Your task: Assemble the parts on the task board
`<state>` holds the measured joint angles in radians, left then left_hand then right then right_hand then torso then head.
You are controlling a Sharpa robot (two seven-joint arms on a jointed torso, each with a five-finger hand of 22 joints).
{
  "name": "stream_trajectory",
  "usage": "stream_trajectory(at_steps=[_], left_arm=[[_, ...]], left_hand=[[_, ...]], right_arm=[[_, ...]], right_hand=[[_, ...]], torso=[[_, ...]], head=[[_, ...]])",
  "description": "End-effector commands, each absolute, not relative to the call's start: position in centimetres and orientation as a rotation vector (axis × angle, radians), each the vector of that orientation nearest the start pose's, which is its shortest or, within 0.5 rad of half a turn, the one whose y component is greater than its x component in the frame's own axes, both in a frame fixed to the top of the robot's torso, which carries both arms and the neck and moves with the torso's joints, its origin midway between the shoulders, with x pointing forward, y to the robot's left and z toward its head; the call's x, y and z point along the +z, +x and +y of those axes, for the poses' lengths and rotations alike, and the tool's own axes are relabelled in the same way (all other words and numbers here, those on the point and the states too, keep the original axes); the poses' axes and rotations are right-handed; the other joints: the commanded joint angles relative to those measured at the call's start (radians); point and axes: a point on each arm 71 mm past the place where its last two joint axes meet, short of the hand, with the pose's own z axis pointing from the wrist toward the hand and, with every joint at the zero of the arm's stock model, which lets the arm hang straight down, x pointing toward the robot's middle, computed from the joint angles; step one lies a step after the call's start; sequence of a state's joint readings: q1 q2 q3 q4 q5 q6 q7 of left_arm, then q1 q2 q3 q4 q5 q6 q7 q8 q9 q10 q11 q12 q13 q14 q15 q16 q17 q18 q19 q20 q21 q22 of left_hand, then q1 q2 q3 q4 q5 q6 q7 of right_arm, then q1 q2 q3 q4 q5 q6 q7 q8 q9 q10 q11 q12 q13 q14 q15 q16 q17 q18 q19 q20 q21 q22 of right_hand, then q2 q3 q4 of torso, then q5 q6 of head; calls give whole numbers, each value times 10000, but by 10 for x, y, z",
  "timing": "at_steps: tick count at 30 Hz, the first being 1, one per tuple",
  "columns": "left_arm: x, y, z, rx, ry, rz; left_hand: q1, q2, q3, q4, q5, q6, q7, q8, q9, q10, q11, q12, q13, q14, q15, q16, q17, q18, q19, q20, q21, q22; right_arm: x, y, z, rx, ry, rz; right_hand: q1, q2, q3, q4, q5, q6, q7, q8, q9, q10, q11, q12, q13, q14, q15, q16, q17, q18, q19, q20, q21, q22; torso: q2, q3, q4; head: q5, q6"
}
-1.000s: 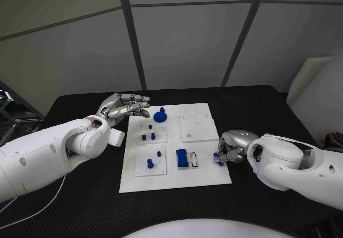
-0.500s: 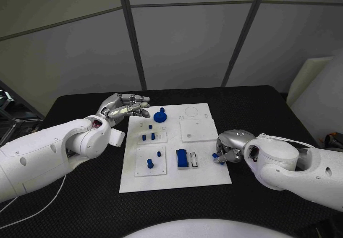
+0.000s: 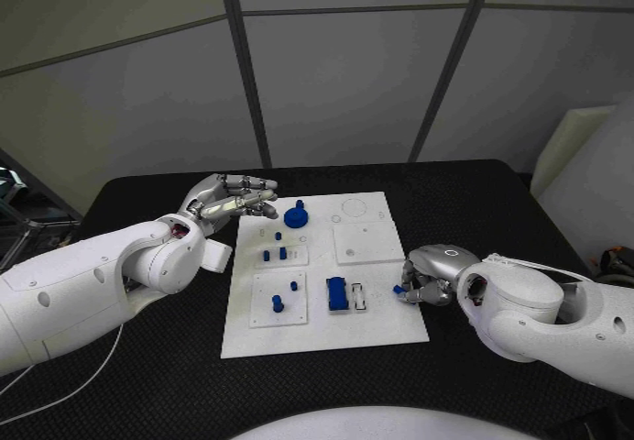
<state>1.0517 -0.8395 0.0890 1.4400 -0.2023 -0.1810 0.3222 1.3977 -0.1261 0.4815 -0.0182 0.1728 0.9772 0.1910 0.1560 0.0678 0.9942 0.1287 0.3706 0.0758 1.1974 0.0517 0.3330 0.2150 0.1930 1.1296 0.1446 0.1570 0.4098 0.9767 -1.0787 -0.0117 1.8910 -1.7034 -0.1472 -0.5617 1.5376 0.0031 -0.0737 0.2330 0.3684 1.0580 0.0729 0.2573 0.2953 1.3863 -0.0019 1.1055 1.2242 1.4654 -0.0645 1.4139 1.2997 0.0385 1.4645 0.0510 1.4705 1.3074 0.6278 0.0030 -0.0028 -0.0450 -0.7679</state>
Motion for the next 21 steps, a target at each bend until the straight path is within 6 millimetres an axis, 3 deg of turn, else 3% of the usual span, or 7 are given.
stream_trajectory(at_steps=[1,6,21], left_arm=[[-210,490,225,-15449,-10241,15262],[-210,491,226,-15403,-10252,15232],[-210,490,224,-15459,-10235,15258]], left_hand=[[13,116,-54,-34,-34,31,45,69,-2,91,-8,-49,-16,81,17,-54,14,-111,101,0,-41,-20],[16,115,-54,-36,-34,31,45,68,-2,91,-8,-49,-17,83,16,-57,14,-111,103,-1,-42,-22],[56,92,-77,-83,-40,-2,79,57,-9,92,10,-69,-44,122,19,-136,22,-119,137,-10,-56,-78]], right_arm=[[-240,376,-228,3449,699,19526],[-235,373,-224,4390,2384,19128],[-241,372,-204,5211,3390,19864]], right_hand=[[279,206,124,55,66,65,5,49,73,-13,-42,-41,-11,543,-52,-57,-4,-67,169,-61,8,1692],[51,-9,320,236,-204,133,-19,39,122,55,-56,14,41,557,-61,-32,48,-75,196,-64,33,1721],[-65,-101,469,331,-293,150,-17,20,150,87,-58,41,72,561,-63,-28,60,-67,175,-68,7,1700]], torso=[[1,2,17],[17,7,11],[-2,-7,13]], head=[[-7,4],[8,27],[50,-15]])
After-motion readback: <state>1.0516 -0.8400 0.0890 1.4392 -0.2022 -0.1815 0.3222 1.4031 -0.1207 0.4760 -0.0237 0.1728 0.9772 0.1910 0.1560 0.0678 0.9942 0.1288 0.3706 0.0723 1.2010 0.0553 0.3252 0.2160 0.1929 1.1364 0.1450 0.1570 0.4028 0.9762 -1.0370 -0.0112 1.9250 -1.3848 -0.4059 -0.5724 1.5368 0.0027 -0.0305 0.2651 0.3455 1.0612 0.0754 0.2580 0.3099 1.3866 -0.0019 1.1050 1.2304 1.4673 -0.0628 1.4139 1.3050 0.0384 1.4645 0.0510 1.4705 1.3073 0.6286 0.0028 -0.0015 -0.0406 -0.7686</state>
